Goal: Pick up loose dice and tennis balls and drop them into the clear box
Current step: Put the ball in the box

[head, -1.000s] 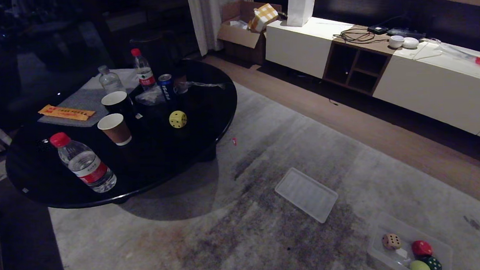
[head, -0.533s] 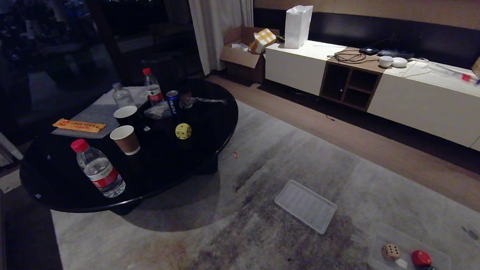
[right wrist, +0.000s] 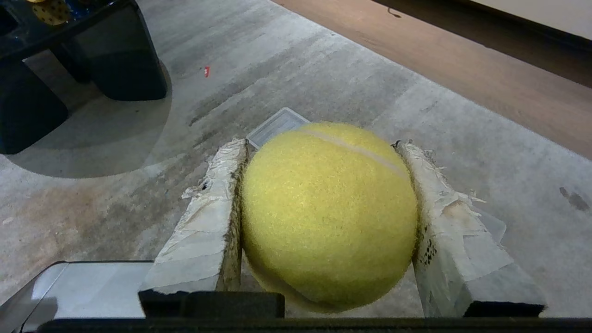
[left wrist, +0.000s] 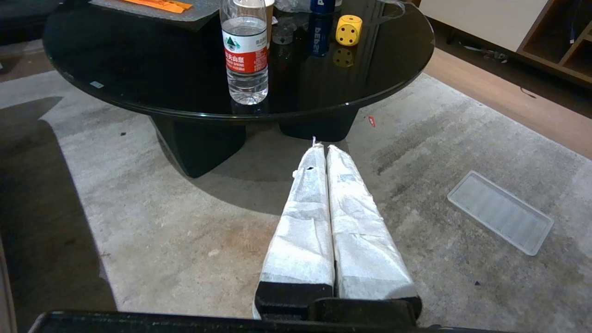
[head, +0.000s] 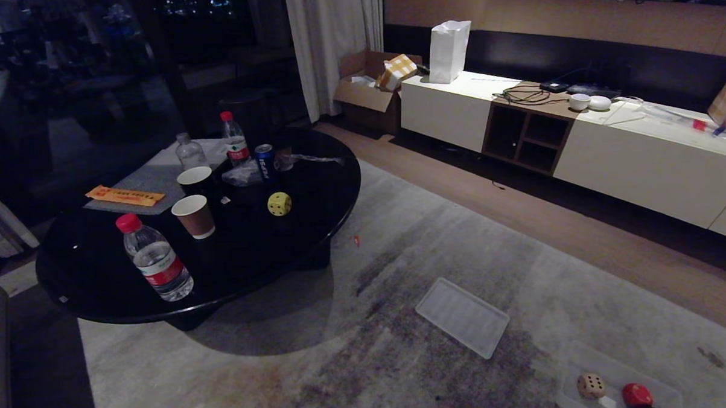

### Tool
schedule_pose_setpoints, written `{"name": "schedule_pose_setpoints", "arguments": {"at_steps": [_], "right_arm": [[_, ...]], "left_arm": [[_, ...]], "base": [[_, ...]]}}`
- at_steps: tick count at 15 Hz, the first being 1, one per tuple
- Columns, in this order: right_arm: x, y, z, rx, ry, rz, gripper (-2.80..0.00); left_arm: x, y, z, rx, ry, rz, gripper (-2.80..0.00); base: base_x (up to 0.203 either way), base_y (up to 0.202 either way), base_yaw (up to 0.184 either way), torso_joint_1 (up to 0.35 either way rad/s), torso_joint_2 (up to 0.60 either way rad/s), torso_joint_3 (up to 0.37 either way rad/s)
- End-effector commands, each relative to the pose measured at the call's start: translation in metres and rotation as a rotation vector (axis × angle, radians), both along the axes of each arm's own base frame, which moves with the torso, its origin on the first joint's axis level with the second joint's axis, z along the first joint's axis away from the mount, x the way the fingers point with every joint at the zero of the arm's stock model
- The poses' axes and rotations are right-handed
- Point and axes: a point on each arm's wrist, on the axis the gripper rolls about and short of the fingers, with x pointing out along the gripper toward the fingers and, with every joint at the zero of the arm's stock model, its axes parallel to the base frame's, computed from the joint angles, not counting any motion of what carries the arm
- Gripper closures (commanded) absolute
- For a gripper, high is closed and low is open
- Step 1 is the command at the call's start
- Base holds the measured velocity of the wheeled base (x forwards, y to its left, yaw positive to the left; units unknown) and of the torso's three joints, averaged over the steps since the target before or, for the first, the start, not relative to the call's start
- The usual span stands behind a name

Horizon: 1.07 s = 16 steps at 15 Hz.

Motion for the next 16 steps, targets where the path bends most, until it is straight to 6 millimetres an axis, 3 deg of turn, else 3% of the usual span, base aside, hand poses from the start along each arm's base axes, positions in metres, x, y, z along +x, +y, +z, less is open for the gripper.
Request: {"name": "schedule_pose_setpoints", "arguments": {"at_steps": [1, 16], "right_arm": [[0.0002, 0.0000, 0.0000, 0.001, 0.003, 0.001, 0.00], [0.0000, 0.0000, -0.0001, 0.001, 0.002, -0.001, 0.00]], "left_arm": [[0.0002, 0.0000, -0.0004, -0.001, 0.003, 0.002, 0.00], [0.0002, 0.0000, -0.0004, 0.003, 0.003, -0.001, 0.00]], "base": [[0.000, 0.000, 0.000, 0.000, 0.00, 0.000], [0.000, 0.000, 0.000, 0.000, 0.00, 0.000]]}}
